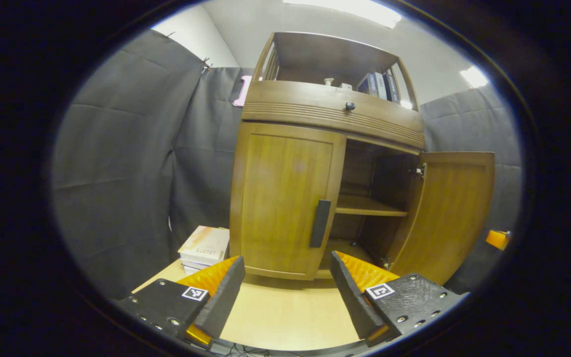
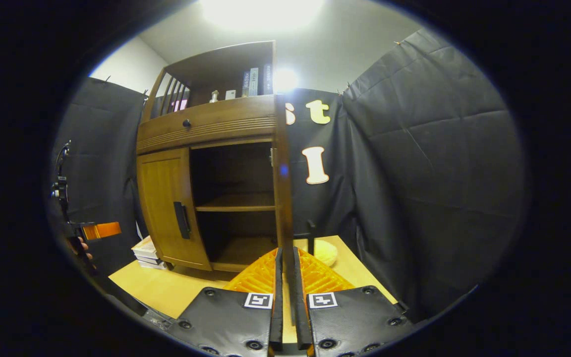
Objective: Open the right door of the double-door shoe cabinet with the right hand, and open the left door with the left hand.
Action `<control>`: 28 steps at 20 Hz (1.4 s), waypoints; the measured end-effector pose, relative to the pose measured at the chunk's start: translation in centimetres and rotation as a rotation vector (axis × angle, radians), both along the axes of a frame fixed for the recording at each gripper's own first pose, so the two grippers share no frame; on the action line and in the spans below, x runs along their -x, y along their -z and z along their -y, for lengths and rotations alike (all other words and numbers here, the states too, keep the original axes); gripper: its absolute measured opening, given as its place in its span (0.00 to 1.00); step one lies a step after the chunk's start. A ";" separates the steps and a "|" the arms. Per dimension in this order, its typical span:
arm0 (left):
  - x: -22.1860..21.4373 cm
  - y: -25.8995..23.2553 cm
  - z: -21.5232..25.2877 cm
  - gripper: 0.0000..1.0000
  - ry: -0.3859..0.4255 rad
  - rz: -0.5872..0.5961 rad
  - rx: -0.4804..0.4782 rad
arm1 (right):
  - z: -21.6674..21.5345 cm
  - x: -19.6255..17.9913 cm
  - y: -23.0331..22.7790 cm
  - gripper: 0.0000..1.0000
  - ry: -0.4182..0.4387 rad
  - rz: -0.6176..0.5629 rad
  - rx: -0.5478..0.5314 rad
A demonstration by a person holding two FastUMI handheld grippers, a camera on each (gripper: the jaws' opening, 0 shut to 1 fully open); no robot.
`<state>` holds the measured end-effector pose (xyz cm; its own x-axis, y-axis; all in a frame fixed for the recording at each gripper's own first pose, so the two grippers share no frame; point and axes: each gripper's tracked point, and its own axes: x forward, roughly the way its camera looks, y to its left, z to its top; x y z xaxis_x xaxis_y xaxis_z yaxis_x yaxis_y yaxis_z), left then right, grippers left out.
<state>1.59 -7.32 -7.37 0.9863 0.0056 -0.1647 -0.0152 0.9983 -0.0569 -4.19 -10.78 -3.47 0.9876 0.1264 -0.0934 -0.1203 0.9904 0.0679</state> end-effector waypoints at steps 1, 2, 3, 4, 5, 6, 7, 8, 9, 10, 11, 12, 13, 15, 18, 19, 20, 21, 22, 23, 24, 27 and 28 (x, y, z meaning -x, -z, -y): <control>0.0 0.2 -0.8 1.00 0.004 -0.001 -0.003 | -1.5 -0.1 -0.2 0.05 -0.010 0.011 0.008; -0.1 0.3 -1.5 0.98 0.013 -0.002 -0.005 | -3.0 -0.1 -0.4 0.20 -0.018 0.018 0.015; -0.1 0.4 -2.1 0.96 0.024 -0.002 -0.005 | -4.3 -0.5 -0.6 0.14 -0.019 0.023 0.015; -0.2 0.4 -2.8 1.00 0.033 0.003 -0.008 | -5.4 -1.1 -0.9 0.14 -0.018 0.030 0.003; -0.2 0.2 -3.6 1.00 0.042 0.011 -0.015 | -6.7 -1.6 -1.2 0.24 -0.017 0.033 -0.003; -0.1 0.0 -4.2 1.00 0.047 0.018 -0.027 | -7.9 -2.5 -1.7 0.34 -0.021 0.046 0.008; -0.2 0.0 -5.0 1.00 0.049 0.026 -0.039 | -8.9 -3.1 -1.9 0.44 -0.019 0.062 0.027; -0.1 -0.1 -5.8 0.99 0.053 0.031 -0.048 | -9.9 -3.9 -2.5 0.46 -0.024 0.078 0.044; 0.1 -0.1 -6.4 1.00 0.057 0.036 -0.053 | -11.0 -4.5 -3.2 0.63 -0.031 0.091 0.052; 0.2 -0.2 -7.0 1.00 0.061 0.039 -0.052 | -11.7 -4.9 -3.9 0.80 -0.038 0.098 0.056; 0.4 0.0 -7.4 1.00 0.070 0.041 -0.045 | -12.3 -5.8 -4.6 0.97 -0.031 0.106 0.061; 0.5 0.1 -7.7 1.00 0.082 0.044 -0.034 | -12.7 -6.0 -4.9 0.99 -0.023 0.111 0.068; 0.7 0.3 -8.2 1.00 0.092 0.044 -0.023 | -13.0 -6.2 -5.2 0.99 -0.012 0.112 0.074; 0.9 0.7 -9.0 1.00 0.107 0.040 -0.016 | -13.6 -6.3 -5.5 0.98 0.016 0.107 0.077; 0.1 0.5 -9.4 0.99 0.136 0.051 -0.024 | -13.5 -6.2 -5.7 0.98 0.075 0.100 0.075; -0.5 0.3 -9.3 0.99 0.144 0.059 -0.028 | -13.3 -6.2 -5.7 1.00 0.088 0.098 0.080; -1.3 -0.1 -9.0 0.99 0.150 0.065 -0.032 | -13.1 -6.2 -5.6 1.00 0.100 0.094 0.085; -2.1 -0.4 -8.6 1.00 0.154 0.073 -0.035 | -12.7 -6.2 -5.4 1.00 0.112 0.090 0.091; -3.2 -0.8 -8.0 1.00 0.154 0.081 -0.036 | -12.4 -6.3 -5.1 1.00 0.123 0.086 0.095; -4.5 -1.2 -7.3 1.00 0.152 0.089 -0.032 | -11.9 -6.5 -4.9 0.99 0.129 0.087 0.097; -5.7 -1.5 -6.5 1.00 0.151 0.093 -0.026 | -11.6 -6.9 -4.9 0.97 0.128 0.092 0.097; -9.4 -2.0 -3.8 1.00 0.144 0.092 -0.024 | -11.0 -8.1 -3.9 0.98 0.118 0.087 0.092; -10.6 -2.4 -2.6 1.00 0.152 0.099 -0.021 | -11.0 -8.4 -3.5 0.99 0.105 0.086 0.092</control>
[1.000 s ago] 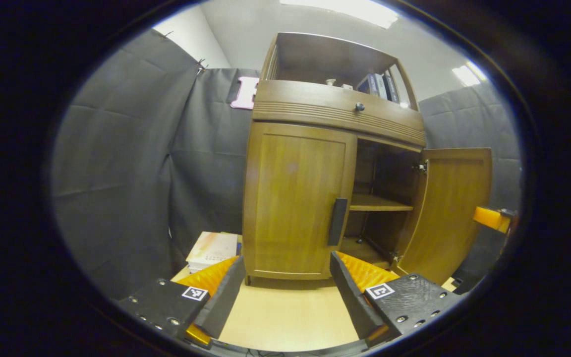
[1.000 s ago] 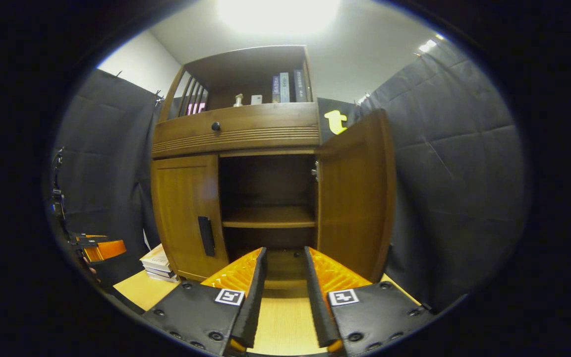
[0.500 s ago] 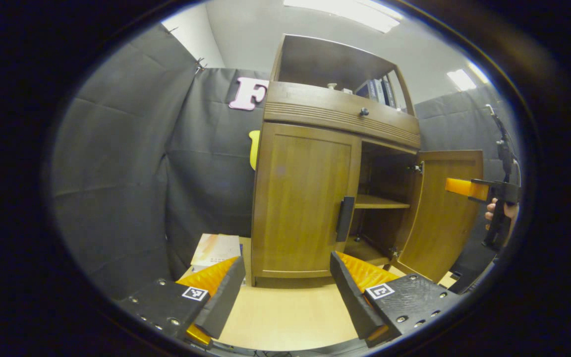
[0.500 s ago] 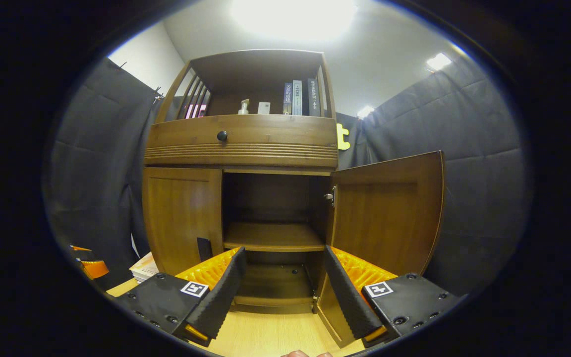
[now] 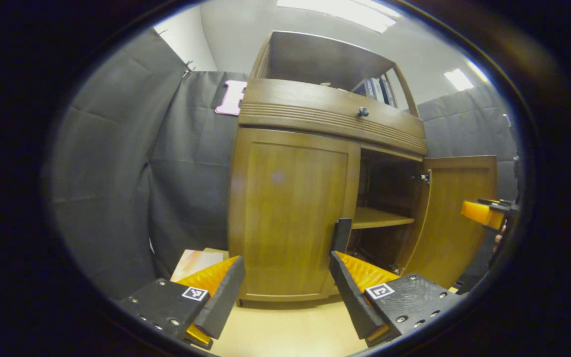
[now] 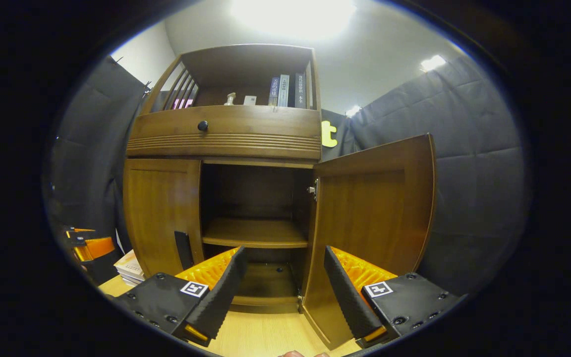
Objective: Open the right door of the double-door shoe cabinet with the right hand, and open the left door with the left hand.
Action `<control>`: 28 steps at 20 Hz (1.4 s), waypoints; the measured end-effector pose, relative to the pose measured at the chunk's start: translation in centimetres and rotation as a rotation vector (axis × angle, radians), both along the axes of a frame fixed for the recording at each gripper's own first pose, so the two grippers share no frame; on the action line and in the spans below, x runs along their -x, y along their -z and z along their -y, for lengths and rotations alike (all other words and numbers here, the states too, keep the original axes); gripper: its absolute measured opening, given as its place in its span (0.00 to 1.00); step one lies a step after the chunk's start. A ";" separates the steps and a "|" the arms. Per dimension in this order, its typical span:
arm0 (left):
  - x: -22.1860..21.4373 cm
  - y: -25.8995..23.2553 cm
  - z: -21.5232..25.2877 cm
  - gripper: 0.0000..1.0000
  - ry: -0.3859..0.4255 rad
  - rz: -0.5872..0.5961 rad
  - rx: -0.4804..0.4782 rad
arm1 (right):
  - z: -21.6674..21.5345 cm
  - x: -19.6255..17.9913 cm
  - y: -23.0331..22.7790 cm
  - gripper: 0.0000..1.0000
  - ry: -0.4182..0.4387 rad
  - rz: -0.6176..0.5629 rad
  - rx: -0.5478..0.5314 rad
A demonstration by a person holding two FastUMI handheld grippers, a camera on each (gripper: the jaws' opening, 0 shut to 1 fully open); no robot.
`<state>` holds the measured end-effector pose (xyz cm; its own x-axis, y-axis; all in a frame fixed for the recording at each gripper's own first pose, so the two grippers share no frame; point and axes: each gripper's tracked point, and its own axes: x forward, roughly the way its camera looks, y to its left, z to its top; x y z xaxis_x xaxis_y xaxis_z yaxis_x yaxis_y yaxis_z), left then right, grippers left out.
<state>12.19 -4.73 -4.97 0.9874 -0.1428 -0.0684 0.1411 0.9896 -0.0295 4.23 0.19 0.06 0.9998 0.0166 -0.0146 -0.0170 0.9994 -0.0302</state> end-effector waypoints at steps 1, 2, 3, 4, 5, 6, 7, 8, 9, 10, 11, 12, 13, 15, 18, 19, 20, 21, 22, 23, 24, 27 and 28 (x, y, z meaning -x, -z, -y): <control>-1.4 -0.2 1.4 1.00 0.012 0.001 0.002 | 0.1 -0.3 0.3 0.99 -0.008 -0.003 0.003; -2.7 -0.3 2.7 1.00 0.023 -0.006 -0.002 | 0.2 -0.7 0.6 0.97 -0.010 -0.014 0.000; -3.9 -0.1 3.8 1.00 0.027 -0.010 -0.006 | 0.3 -0.9 1.3 0.98 -0.010 -0.039 -0.021; -5.0 -0.1 4.9 0.96 0.030 -0.013 -0.010 | 0.0 -0.8 1.8 0.98 -0.011 -0.065 -0.061; -6.1 0.1 5.9 0.98 0.036 -0.016 -0.014 | -0.9 -0.6 2.1 0.99 -0.042 -0.079 -0.108; -7.1 0.3 7.0 1.00 0.042 -0.023 -0.019 | -1.8 -0.6 2.4 0.95 -0.077 -0.088 -0.134; -8.0 0.8 7.9 1.00 0.045 -0.033 -0.021 | -2.4 -0.7 2.9 0.98 -0.098 -0.096 -0.134; -8.8 1.3 8.6 1.00 0.048 -0.044 -0.017 | -2.7 -0.7 3.2 0.98 -0.111 -0.098 -0.118; -9.5 1.9 9.4 1.00 0.051 -0.056 -0.010 | -2.7 -0.9 3.3 0.93 -0.122 -0.096 -0.103; -10.2 2.2 10.0 1.00 0.051 -0.064 -0.003 | -2.8 -1.0 3.2 0.93 -0.132 -0.089 -0.091; -10.9 2.8 10.3 1.00 0.046 -0.079 -0.001 | -2.9 -1.1 3.0 0.93 -0.143 -0.081 -0.087; -11.6 3.3 10.7 1.00 0.043 -0.093 0.000 | -2.9 -1.2 2.9 0.93 -0.154 -0.074 -0.089; -12.1 3.7 10.9 1.00 0.037 -0.104 -0.001 | -2.9 -1.3 2.7 0.93 -0.163 -0.068 -0.092; -12.9 4.4 11.3 1.00 0.028 -0.114 -0.006 | -2.4 -1.7 2.7 0.98 -0.161 -0.061 -0.095; -13.9 4.6 12.0 0.89 0.012 -0.107 -0.043 | -1.8 -2.3 3.1 0.98 -0.155 -0.069 -0.098; -14.3 4.9 11.6 0.79 -0.014 -0.107 -0.070 | -1.7 -2.5 3.2 0.98 -0.153 -0.070 -0.099; -14.6 5.4 11.9 0.69 -0.018 -0.123 -0.083 | -1.6 -2.6 3.2 0.98 -0.155 -0.073 -0.103; -14.5 5.6 12.3 0.60 -0.014 -0.134 -0.076 | -1.6 -2.7 3.3 0.98 -0.160 -0.076 -0.109; -14.8 5.8 12.8 0.72 -0.003 -0.142 -0.061 | -1.6 -2.9 3.3 0.98 -0.164 -0.078 -0.115; -15.1 5.9 13.0 0.72 -0.002 -0.146 -0.060 | -1.6 -3.0 3.2 0.98 -0.166 -0.078 -0.115; -15.4 6.1 12.9 0.66 -0.019 -0.146 -0.070 | -1.6 -3.1 3.3 0.98 -0.169 -0.078 -0.110; -15.5 7.2 12.7 0.48 -0.035 -0.184 -0.089 | -1.9 -3.0 3.2 0.98 -0.184 -0.075 -0.094; -15.4 6.8 12.8 0.42 -0.052 -0.162 -0.085 | -2.0 -2.9 3.3 0.98 -0.191 -0.074 -0.087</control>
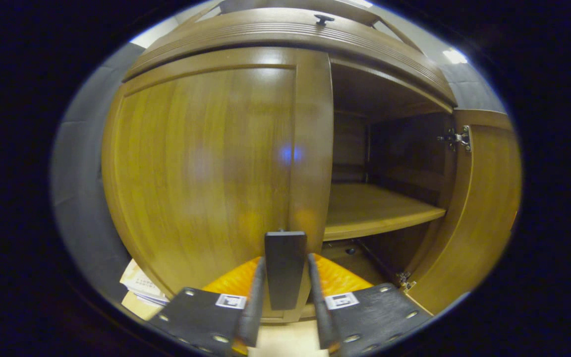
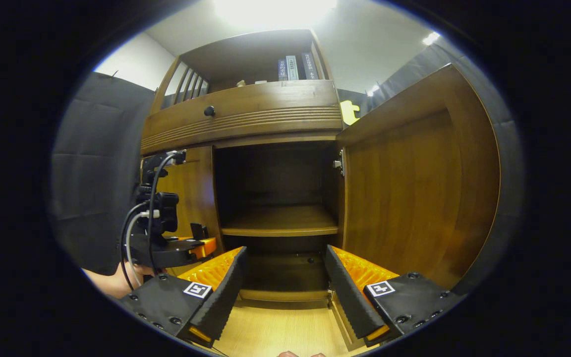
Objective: Open the right door of the double-door shoe cabinet with the right hand, and open the left door with the left hand.
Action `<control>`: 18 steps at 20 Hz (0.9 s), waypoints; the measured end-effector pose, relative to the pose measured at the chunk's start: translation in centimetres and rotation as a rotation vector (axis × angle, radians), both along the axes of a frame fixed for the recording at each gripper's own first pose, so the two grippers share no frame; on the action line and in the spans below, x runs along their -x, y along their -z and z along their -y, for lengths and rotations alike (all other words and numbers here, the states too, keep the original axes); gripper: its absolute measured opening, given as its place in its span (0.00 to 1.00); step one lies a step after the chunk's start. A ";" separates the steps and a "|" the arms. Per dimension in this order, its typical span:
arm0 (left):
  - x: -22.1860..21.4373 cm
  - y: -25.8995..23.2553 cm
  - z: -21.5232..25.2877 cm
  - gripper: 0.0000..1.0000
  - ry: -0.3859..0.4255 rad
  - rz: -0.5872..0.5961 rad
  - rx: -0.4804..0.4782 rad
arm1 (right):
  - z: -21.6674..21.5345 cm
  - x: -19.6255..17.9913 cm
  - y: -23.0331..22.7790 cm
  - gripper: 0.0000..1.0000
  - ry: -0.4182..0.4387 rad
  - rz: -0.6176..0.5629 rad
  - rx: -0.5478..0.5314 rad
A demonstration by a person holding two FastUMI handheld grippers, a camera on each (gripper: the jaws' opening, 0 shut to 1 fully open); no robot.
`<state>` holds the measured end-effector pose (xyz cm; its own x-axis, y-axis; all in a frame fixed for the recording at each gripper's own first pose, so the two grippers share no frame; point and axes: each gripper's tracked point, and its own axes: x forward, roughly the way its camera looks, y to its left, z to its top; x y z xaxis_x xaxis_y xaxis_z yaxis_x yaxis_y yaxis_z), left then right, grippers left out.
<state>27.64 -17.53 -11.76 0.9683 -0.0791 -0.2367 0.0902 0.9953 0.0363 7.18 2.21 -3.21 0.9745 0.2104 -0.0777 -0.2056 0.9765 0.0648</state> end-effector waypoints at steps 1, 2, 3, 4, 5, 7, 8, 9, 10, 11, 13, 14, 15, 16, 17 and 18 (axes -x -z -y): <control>-0.5 0.5 0.0 0.35 0.000 -0.006 -0.010 | -0.1 0.0 0.0 0.98 -0.006 0.000 0.004; -0.4 0.3 0.0 0.29 -0.002 0.004 -0.020 | -0.1 0.0 0.2 0.97 -0.010 -0.001 0.007; -0.2 0.4 -0.2 0.28 -0.011 0.004 -0.021 | -0.2 0.1 0.2 0.97 -0.014 -0.005 0.007; -0.4 0.2 0.0 0.27 -0.010 0.018 -0.016 | -0.2 0.0 0.2 0.93 -0.015 -0.008 0.006; -0.1 0.2 -0.1 0.25 -0.011 0.023 -0.001 | -0.1 -0.1 0.3 0.97 -0.015 -0.011 0.005; 0.0 0.3 -0.2 0.20 0.005 0.028 0.021 | -0.2 0.0 0.3 0.98 -0.013 -0.009 0.008; 0.1 0.3 -0.1 0.20 0.011 0.029 0.024 | -0.1 0.1 0.2 0.98 -0.011 -0.007 0.011; 0.2 0.4 -0.2 0.20 0.015 0.028 0.021 | -0.2 0.2 0.2 0.98 -0.012 -0.005 0.014; 0.5 0.2 -0.2 0.19 0.016 0.033 0.021 | -0.2 0.3 0.1 0.98 -0.013 -0.001 0.015; 0.8 0.2 -0.2 0.19 0.020 0.036 0.021 | -0.3 0.4 0.1 0.98 -0.014 0.001 0.016; 1.5 0.2 -0.3 0.17 0.031 0.037 0.027 | -0.4 0.6 0.1 0.98 -0.015 -0.003 0.018; 1.9 0.1 -0.4 0.19 0.038 0.036 0.030 | -0.5 0.7 0.2 0.98 -0.014 -0.006 0.017; 2.4 0.1 -0.5 0.20 0.046 0.035 0.031 | -0.5 0.8 0.2 0.98 -0.012 -0.009 0.014; 2.8 0.0 -0.5 0.20 0.052 0.037 0.032 | -0.6 1.1 0.3 0.98 -0.008 -0.011 0.013; 2.7 -0.2 -0.4 0.19 0.057 0.039 0.031 | -0.7 1.6 0.5 0.98 -0.003 -0.014 0.011; 2.9 -0.4 -0.4 0.19 0.061 0.040 0.031 | -0.6 2.1 0.7 0.98 0.003 -0.017 0.010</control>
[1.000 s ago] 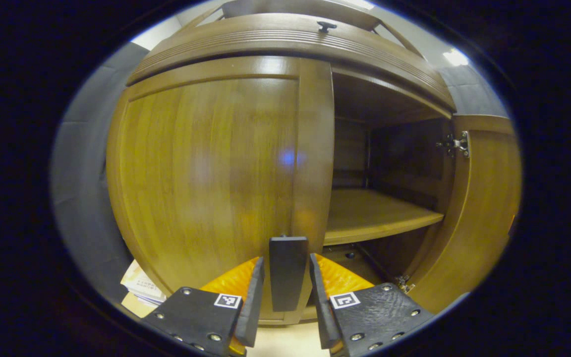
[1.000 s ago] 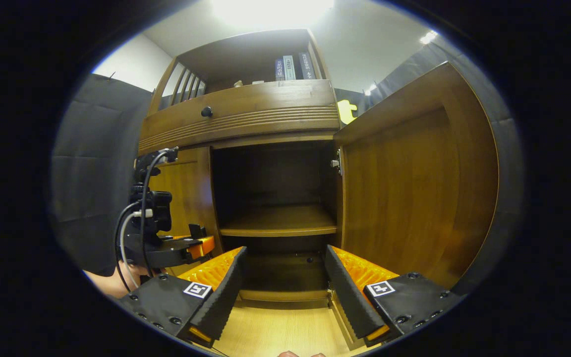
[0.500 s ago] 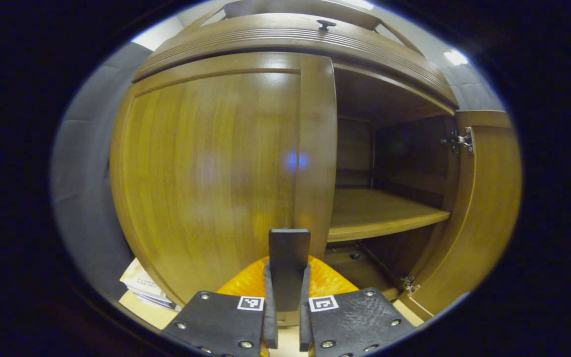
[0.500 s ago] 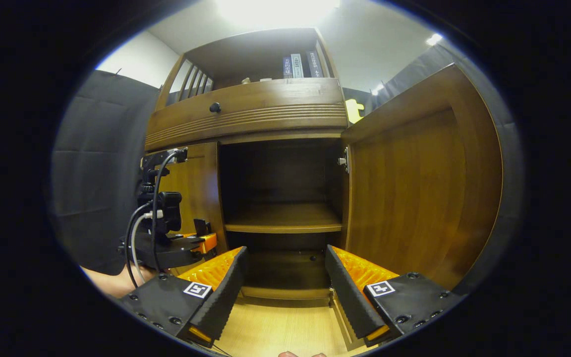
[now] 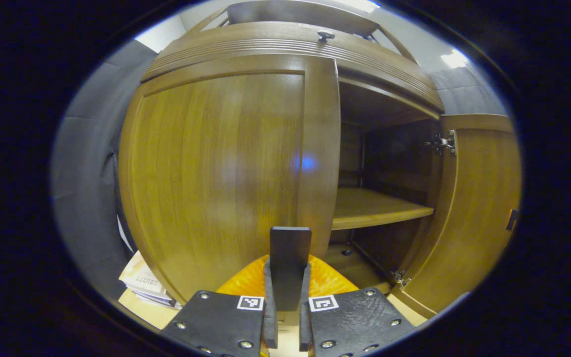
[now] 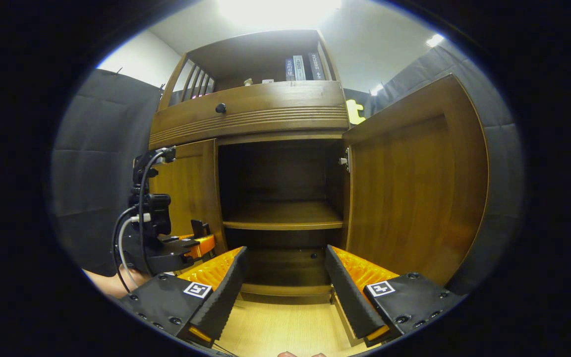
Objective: Open the right door of the double-door shoe cabinet with the right hand, and open the left door with the left hand.
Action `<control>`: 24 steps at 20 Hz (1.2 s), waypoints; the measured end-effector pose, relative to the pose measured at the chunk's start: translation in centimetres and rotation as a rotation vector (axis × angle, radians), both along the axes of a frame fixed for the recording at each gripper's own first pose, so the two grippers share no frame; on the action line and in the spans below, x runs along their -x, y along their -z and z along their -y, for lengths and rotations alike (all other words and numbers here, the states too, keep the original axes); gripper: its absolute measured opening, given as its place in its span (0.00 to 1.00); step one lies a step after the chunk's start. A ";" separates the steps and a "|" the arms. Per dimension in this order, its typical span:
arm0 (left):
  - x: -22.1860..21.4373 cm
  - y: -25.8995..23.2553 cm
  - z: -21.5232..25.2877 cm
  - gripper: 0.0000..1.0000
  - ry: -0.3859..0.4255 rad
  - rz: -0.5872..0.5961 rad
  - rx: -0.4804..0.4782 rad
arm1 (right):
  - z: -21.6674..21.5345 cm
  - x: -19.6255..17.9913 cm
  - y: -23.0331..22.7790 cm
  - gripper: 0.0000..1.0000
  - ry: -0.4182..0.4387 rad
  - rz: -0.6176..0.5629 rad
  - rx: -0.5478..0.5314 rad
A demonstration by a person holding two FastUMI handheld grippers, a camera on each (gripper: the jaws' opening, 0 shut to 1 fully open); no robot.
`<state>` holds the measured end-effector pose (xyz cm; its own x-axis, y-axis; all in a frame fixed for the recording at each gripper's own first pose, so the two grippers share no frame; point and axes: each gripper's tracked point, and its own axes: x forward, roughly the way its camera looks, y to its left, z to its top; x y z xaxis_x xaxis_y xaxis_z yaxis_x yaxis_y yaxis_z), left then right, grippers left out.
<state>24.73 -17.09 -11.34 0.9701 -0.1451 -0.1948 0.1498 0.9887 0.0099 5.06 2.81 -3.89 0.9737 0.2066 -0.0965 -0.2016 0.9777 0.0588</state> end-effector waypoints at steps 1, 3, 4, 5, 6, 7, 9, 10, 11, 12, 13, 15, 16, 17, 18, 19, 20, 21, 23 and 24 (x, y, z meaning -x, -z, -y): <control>0.3 -0.2 -0.1 0.19 0.004 0.000 -0.001 | 0.0 0.4 0.1 0.98 0.007 -0.004 -0.002; 1.1 -0.8 0.0 0.19 0.018 -0.001 0.006 | 0.1 1.0 0.3 0.98 0.025 -0.016 0.000; 1.7 -1.2 0.0 0.19 0.025 0.000 0.012 | 0.3 1.2 0.2 0.98 0.032 -0.018 0.002; 2.9 -1.0 -0.6 0.19 0.032 0.003 0.016 | 0.3 1.5 0.2 0.98 0.040 -0.020 0.003; 3.9 -0.8 -1.1 0.19 0.037 0.007 0.016 | 0.3 1.8 0.3 0.98 0.046 -0.025 0.001; 4.9 -0.7 -1.7 0.18 0.040 0.013 0.014 | 0.2 2.2 0.5 0.98 0.048 -0.032 -0.001; 6.3 -0.8 -2.5 0.17 0.040 0.024 0.015 | -0.3 2.7 0.9 0.98 0.051 -0.050 0.006; 7.0 -0.9 -2.8 0.17 0.040 0.029 0.019 | -0.5 2.8 1.2 0.98 0.053 -0.059 0.017; 7.6 -1.0 -3.3 0.17 0.040 0.033 0.023 | -0.6 3.0 1.5 0.98 0.058 -0.067 0.032; 8.2 -1.1 -3.8 0.17 0.040 0.037 0.025 | -0.7 3.3 1.7 0.98 0.062 -0.075 0.041; 8.8 -1.2 -4.2 0.17 0.040 0.041 0.025 | -0.8 3.5 1.7 0.98 0.064 -0.077 0.042; 10.0 -1.5 -5.2 0.19 0.039 0.047 0.027 | -1.1 4.0 1.4 0.93 0.069 -0.072 0.044; 10.6 -1.6 -5.7 0.19 0.039 0.051 0.028 | -1.1 4.3 1.4 0.93 0.074 -0.069 0.050; 11.2 -1.6 -6.2 0.19 0.039 0.054 0.029 | -1.2 4.4 1.3 0.98 0.082 -0.068 0.057; 11.7 -1.7 -6.7 0.19 0.041 0.056 0.028 | -1.1 4.6 1.3 0.92 0.089 -0.068 0.060; 12.2 -1.6 -7.3 0.19 0.044 0.055 0.028 | -1.1 4.8 1.2 0.98 0.097 -0.069 0.059; 12.7 -1.7 -7.8 0.18 0.047 0.051 0.029 | -1.0 4.9 1.1 0.93 0.106 -0.069 0.057; 13.1 -1.8 -8.4 0.17 0.049 0.052 0.031 | -0.9 5.1 1.0 0.98 0.114 -0.069 0.056; 14.1 -2.0 -9.6 0.17 0.048 0.058 0.028 | -1.0 5.5 1.1 0.93 0.125 -0.071 0.061; 14.5 -2.0 -10.4 0.18 0.044 0.062 0.027 | -1.0 5.7 1.1 0.92 0.132 -0.070 0.063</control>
